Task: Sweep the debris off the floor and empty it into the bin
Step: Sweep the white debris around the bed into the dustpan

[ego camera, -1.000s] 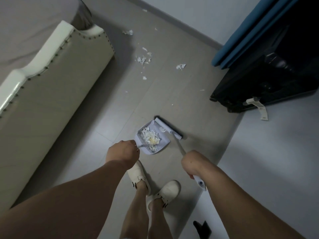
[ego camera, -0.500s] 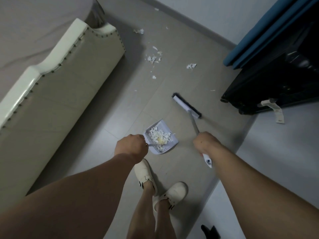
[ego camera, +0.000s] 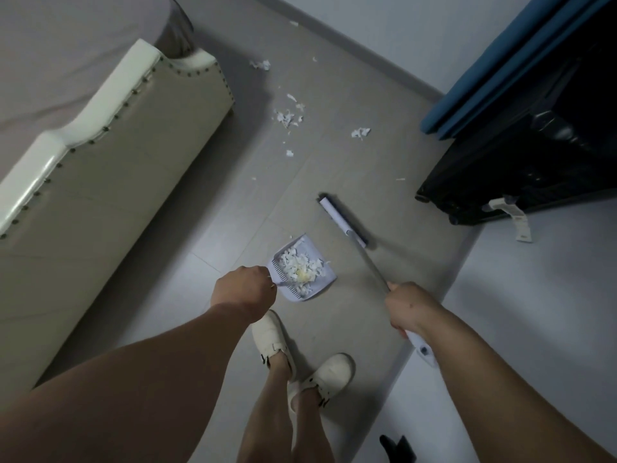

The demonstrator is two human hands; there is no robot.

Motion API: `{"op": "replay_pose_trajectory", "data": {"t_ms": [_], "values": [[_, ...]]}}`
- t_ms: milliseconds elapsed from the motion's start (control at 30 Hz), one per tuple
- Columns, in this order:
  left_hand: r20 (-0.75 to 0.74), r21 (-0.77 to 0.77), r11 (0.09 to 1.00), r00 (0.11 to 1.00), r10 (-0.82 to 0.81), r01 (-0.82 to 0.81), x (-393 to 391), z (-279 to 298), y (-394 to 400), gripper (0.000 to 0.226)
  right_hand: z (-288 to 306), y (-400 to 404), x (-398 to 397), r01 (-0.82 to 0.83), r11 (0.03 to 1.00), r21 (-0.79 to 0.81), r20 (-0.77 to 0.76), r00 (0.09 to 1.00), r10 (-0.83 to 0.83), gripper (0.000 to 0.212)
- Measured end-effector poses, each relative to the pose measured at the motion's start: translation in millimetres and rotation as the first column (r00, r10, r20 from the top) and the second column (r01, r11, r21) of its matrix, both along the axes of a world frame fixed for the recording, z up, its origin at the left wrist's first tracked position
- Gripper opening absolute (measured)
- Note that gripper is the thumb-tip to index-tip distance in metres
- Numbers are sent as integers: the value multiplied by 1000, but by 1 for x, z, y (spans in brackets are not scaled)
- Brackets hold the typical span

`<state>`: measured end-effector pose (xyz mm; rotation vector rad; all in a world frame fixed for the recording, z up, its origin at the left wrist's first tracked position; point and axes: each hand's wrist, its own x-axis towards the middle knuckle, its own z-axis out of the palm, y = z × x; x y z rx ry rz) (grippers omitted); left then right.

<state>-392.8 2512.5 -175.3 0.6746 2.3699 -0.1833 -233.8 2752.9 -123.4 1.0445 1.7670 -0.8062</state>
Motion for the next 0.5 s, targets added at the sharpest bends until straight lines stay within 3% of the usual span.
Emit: {"op": "replay_pose_trajectory", "data": {"t_ms": [100,267,400,500], "values": [[1,4,1000,1000,1,-1,0,0,-2,26,-7,-24,-21,-155,987,-36,127,979,158,7],[21,10,1000,1000,8,-8,-5,0,-1,25,2,-43,-23,-177,978,-114,118,975,191,12],[22,12,1000,1000,-22,22,-5,3,1,26,3,-44,-3,33,996,-78,40,999,-30,43],[36,5,999,998,-43,42,-5,13,-11,27,14,-39,-1,228,973,-36,-65,971,-229,50]]}}
